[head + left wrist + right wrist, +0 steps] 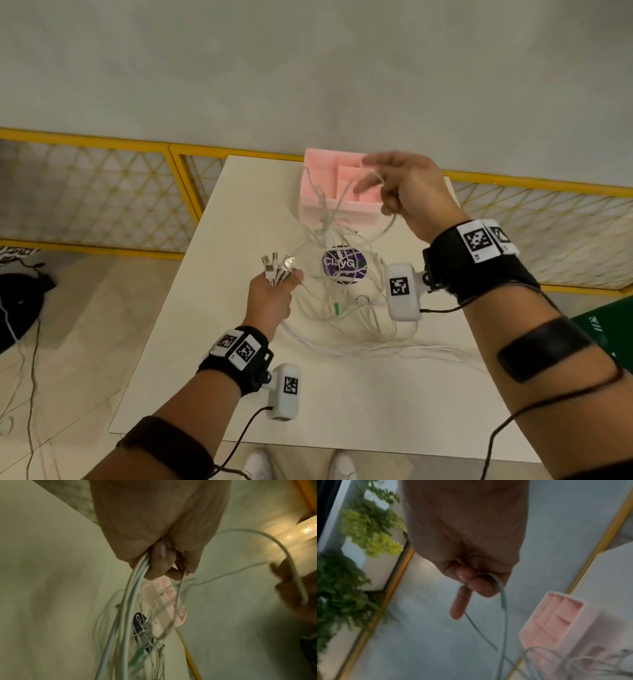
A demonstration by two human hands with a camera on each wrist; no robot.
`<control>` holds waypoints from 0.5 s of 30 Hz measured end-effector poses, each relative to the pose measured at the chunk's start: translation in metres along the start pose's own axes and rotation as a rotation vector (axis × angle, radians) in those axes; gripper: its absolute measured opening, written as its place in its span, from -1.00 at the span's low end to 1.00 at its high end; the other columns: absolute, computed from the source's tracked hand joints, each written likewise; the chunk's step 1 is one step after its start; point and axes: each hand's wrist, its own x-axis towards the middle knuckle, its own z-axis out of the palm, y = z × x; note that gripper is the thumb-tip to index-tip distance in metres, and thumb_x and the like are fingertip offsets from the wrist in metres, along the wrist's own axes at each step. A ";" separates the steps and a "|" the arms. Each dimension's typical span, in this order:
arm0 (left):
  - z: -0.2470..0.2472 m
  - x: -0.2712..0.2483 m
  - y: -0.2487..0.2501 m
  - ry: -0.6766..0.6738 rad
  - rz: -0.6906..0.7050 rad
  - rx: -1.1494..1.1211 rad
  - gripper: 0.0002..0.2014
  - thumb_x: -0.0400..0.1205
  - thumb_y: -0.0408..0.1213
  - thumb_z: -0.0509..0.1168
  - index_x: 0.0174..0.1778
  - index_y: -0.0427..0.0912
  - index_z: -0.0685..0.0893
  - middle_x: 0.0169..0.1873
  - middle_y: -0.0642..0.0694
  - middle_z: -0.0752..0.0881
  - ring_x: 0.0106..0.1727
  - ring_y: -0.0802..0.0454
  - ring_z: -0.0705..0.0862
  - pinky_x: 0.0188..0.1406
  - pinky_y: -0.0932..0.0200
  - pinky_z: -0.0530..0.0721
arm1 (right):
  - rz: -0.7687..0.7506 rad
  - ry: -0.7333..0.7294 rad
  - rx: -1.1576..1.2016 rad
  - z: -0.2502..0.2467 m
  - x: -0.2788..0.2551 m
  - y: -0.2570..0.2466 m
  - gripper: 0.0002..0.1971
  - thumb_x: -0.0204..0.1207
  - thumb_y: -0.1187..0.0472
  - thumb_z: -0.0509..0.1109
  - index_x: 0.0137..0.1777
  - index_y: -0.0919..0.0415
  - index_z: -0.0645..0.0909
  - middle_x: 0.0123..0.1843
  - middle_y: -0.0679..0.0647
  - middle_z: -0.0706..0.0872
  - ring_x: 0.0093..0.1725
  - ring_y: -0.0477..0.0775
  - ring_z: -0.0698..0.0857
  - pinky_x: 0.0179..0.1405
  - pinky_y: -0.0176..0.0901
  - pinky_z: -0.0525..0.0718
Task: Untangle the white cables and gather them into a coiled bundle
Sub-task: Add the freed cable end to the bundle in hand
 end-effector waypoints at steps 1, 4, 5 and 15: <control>0.001 0.001 0.005 -0.017 0.017 -0.006 -0.84 0.61 -0.28 0.50 -0.01 -0.30 0.76 -0.46 -0.04 0.40 -0.60 0.14 0.20 -0.66 0.31 0.17 | 0.083 0.004 -0.124 -0.004 0.000 0.011 -0.67 0.49 0.49 0.16 0.18 0.41 0.65 -0.26 0.28 0.81 -0.61 0.03 0.27 -0.56 -0.20 0.31; 0.007 -0.002 0.017 -0.093 0.022 0.051 -0.89 0.62 -0.40 0.46 0.05 -0.22 0.77 -0.41 -0.04 0.59 -0.59 0.13 0.24 -0.65 0.31 0.22 | 0.267 -0.053 -0.457 -0.012 -0.005 0.049 -0.81 0.52 0.28 0.42 0.02 0.39 0.75 -0.43 0.10 0.70 -0.59 -0.03 0.35 -0.62 -0.28 0.31; 0.008 -0.002 0.017 -0.115 0.003 0.073 -0.84 0.63 -0.45 0.43 0.11 -0.24 0.75 -0.40 -0.02 0.66 -0.59 0.14 0.26 -0.65 0.32 0.24 | 0.299 -0.073 -0.540 -0.013 -0.008 0.060 -0.81 0.49 0.20 0.50 -0.06 0.36 0.78 -0.44 0.07 0.62 -0.58 -0.03 0.37 -0.63 -0.29 0.31; 0.006 0.004 0.014 -0.108 -0.304 -0.349 -0.82 0.68 -0.47 0.06 0.07 -0.29 0.56 0.12 -0.26 0.81 -0.68 0.20 0.19 -0.79 0.36 0.14 | 0.181 -0.395 -0.425 -0.004 -0.047 0.081 -0.87 0.56 0.26 0.47 -0.15 0.21 0.84 -0.57 -0.14 0.50 -0.51 -0.11 0.35 -0.51 -0.27 0.24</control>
